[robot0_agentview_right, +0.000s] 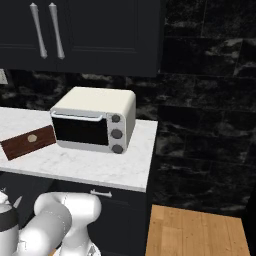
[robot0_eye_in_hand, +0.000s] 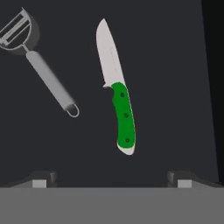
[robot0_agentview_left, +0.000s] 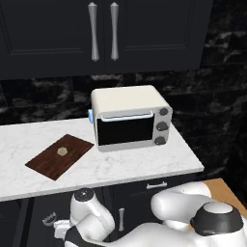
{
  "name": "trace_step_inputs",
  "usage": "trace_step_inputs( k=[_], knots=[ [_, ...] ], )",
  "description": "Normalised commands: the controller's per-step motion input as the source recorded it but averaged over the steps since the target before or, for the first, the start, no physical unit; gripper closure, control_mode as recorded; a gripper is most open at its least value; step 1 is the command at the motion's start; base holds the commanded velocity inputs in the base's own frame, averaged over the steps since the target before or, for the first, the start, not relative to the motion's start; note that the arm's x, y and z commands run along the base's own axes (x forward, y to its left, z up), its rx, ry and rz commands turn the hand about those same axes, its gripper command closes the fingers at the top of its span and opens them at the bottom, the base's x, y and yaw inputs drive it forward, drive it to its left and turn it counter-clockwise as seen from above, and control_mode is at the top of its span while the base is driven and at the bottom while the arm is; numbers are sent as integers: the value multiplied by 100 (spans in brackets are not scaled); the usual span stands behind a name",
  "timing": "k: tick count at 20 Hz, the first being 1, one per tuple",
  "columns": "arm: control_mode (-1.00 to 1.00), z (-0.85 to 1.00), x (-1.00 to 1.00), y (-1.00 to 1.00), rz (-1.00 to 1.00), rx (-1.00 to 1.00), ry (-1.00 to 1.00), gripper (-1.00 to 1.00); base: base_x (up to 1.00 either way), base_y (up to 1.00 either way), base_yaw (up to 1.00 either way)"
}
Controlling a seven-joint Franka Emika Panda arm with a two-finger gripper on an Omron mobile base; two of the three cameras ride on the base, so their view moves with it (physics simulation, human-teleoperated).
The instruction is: Place the appropriate cutting tool for cutting the garlic skin on the cutting board.
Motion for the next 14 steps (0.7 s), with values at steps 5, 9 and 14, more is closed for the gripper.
trace_step_inputs(
  k=[5, 9, 14],
  knots=[
    [-100, -2, 6, 18, 0, -5, 0, -100, 0, 0, 0],
    [-100, -14, 0, 1, 0, -10, 0, -100, 0, 0, 0],
    [-100, -12, 8, 0, 1, -8, 0, -100, 0, 0, 0]
  ],
)
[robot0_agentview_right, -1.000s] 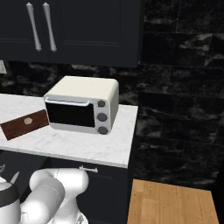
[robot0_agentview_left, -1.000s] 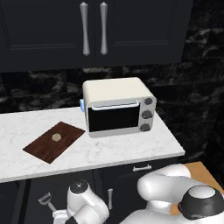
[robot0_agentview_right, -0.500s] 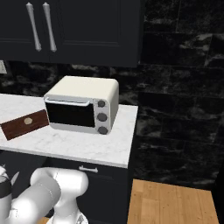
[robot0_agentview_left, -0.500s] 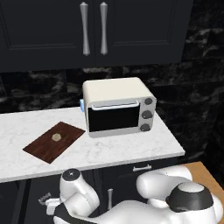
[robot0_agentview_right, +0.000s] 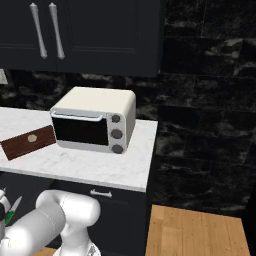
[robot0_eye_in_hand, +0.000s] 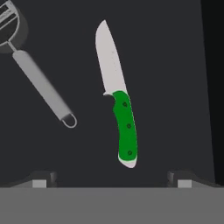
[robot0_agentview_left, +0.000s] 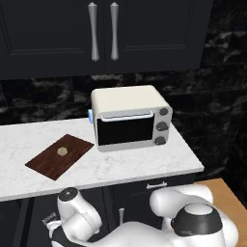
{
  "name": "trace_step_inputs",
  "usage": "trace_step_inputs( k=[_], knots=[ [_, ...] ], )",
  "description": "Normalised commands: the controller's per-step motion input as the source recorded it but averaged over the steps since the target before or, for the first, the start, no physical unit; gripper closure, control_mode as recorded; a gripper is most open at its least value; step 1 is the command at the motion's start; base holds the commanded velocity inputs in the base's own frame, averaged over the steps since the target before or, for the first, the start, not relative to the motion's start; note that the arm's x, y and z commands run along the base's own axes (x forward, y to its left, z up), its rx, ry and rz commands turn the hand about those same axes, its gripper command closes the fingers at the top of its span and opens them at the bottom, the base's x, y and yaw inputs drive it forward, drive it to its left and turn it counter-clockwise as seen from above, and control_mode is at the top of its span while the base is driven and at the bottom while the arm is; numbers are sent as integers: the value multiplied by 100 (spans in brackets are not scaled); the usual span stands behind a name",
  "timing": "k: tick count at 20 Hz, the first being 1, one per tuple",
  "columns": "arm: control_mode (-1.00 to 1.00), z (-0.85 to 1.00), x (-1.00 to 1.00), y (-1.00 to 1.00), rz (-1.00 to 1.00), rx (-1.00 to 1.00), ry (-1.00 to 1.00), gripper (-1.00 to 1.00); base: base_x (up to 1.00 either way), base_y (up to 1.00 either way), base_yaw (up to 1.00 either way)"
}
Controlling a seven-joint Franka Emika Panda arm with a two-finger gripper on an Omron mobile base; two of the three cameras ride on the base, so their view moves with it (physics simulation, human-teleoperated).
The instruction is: Place the appropriate cutting tool for cutting the garlic skin on the cutting board.
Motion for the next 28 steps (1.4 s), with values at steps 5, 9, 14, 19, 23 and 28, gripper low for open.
trace_step_inputs(
  k=[5, 9, 14, 19, 23, 28],
  knots=[
    [-100, -29, 7, 0, 2, -3, 0, -100, 0, 0, 0],
    [-100, -39, 4, -9, 3, 0, 0, -100, 0, 0, 0],
    [-100, -37, 11, -20, 6, 0, 0, -100, 0, 0, 0],
    [-100, -28, 24, -1, 6, 0, 0, -100, 0, 0, 0],
    [-100, -21, 21, 1, 5, -1, 1, -100, 0, 0, 0],
    [-100, -10, 12, -3, 5, 0, 0, -100, 0, 0, 0]
  ],
)
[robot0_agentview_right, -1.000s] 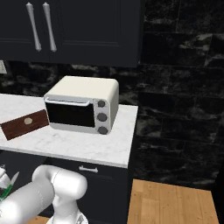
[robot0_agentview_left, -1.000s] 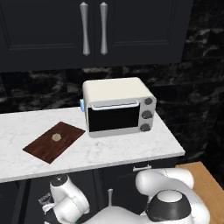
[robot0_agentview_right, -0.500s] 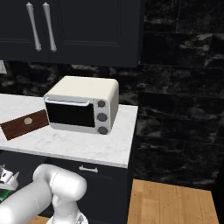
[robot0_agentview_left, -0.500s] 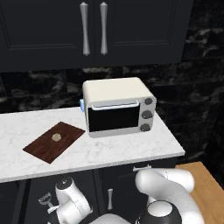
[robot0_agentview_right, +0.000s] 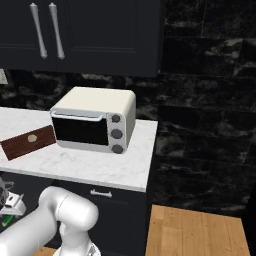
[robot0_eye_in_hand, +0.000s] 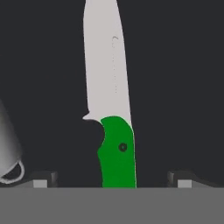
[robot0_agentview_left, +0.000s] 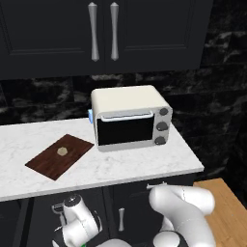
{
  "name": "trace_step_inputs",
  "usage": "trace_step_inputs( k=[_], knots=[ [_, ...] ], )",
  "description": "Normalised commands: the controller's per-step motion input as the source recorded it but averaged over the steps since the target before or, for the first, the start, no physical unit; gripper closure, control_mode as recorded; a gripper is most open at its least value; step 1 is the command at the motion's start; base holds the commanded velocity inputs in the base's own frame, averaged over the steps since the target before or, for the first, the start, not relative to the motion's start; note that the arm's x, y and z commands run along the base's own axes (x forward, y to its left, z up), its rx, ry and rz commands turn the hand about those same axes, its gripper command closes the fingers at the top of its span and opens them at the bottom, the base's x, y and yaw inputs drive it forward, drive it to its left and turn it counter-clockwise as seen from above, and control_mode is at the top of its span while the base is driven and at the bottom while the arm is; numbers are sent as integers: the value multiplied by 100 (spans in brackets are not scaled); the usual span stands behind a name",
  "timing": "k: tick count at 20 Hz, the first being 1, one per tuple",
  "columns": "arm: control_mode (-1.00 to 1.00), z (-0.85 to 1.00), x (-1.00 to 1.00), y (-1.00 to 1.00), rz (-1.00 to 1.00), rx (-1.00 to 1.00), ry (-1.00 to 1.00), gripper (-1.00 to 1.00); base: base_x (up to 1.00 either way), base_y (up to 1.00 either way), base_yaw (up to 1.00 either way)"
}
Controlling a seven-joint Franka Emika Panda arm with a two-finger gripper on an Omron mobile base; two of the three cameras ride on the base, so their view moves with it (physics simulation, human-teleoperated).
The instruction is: Place the appropriate cutting tool for cutting the garlic skin on the cutting board.
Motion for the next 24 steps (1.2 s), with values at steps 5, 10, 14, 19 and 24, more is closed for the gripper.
trace_step_inputs(
  k=[5, 10, 14, 19, 24],
  knots=[
    [-100, -8, 2, -17, 9, 0, 0, -100, 0, 0, 0],
    [-100, -24, 0, -7, 13, 1, 2, -100, 0, 0, 0],
    [-100, -22, 0, 0, 9, 0, 2, -100, 0, 0, 0],
    [-100, -19, 0, -1, 7, 1, 0, -100, 0, 0, 0],
    [-100, -29, -11, 0, 3, 8, 0, -100, 0, 0, 0]
  ],
)
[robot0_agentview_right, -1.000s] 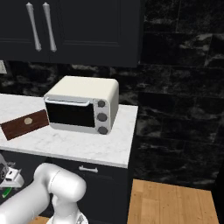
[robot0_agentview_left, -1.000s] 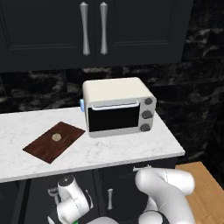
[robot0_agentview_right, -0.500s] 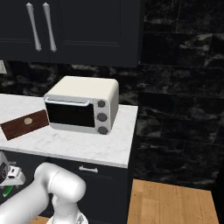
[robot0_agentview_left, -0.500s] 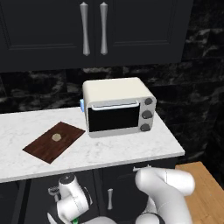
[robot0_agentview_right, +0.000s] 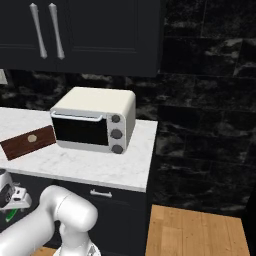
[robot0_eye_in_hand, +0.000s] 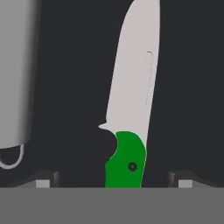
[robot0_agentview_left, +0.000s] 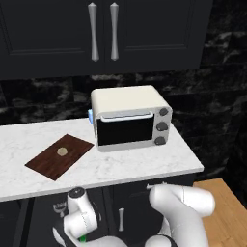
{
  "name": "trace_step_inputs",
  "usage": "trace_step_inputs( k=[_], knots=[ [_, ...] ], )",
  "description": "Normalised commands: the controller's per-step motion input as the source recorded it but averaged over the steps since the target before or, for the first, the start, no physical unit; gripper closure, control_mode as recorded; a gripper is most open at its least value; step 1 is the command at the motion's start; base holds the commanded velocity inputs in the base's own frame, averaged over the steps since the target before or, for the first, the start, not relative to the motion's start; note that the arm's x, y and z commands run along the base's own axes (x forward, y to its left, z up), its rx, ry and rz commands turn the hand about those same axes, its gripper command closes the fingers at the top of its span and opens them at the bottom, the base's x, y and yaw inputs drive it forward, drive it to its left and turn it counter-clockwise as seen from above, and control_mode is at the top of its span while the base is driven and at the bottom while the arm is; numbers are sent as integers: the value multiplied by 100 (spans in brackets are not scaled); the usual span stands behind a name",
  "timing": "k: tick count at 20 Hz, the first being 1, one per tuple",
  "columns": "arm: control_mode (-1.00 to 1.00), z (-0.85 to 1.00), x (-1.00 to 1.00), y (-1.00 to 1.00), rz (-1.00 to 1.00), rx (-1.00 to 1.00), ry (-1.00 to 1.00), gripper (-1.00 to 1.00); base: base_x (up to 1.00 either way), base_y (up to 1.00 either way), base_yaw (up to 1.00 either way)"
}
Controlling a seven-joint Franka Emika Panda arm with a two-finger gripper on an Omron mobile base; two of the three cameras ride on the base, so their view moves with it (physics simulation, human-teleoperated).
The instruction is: Place the appropriate cutting tool for cutting the garlic skin on the cutting board.
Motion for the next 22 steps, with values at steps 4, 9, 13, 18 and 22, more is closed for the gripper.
trace_step_inputs(
  k=[4, 9, 13, 18, 22],
  knots=[
    [-100, -44, -21, 0, 0, 8, 0, -100, 0, 0, 0],
    [-100, -70, -29, 0, 0, 1, 2, -100, 0, 0, 0],
    [-100, -52, -16, 0, 0, 1, 5, -100, 0, 0, 0],
    [-100, -55, -31, 3, 0, 6, 10, -100, 0, 0, 0],
    [-100, -69, -44, 0, 0, 9, 10, -100, 0, 0, 0]
  ],
)
